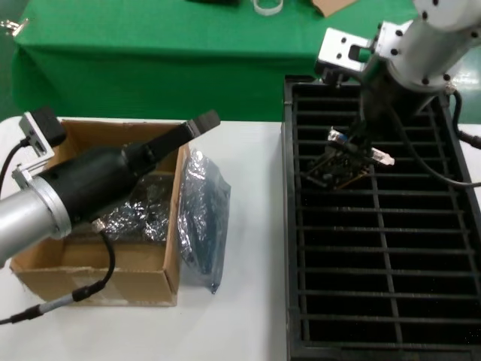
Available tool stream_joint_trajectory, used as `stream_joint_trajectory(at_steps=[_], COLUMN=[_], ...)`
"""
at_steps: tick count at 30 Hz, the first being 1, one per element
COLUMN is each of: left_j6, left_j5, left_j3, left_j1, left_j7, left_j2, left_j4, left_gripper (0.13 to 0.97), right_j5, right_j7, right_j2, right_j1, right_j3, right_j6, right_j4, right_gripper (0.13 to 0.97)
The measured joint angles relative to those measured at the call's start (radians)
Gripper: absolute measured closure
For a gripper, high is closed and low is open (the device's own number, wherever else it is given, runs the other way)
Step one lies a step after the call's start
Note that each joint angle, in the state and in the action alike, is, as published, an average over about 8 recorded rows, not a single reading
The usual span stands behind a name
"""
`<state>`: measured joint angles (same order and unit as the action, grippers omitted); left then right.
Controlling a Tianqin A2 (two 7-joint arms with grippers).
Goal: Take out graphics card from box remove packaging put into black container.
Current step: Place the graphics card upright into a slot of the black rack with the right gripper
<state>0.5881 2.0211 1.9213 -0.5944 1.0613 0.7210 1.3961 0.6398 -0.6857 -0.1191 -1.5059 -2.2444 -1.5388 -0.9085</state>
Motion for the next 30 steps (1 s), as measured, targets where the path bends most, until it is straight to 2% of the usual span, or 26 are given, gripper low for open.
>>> stream_joint_trajectory(at_steps=[12, 30], left_j6=[0.020, 0.027], left_j5=[0.008, 0.007], left_j3=[-0.014, -0.027], left_j1=[-0.005, -0.004], left_j7=[-0.028, -0.050], left_j2=[-0.020, -0.030], left_j4=[-0.020, -0.031], left_gripper=[0.132, 0.132], right_j5=[0.048, 0.113], right_j7=[0.083, 0.086], right_j2=[0.092, 0.117], right_j1=[-0.143, -0.188], right_j3=[-0.084, -0.173], right_j6=[-0.018, 0.006], right_j4=[0.259, 0.346], right_gripper=[0.910, 0.910])
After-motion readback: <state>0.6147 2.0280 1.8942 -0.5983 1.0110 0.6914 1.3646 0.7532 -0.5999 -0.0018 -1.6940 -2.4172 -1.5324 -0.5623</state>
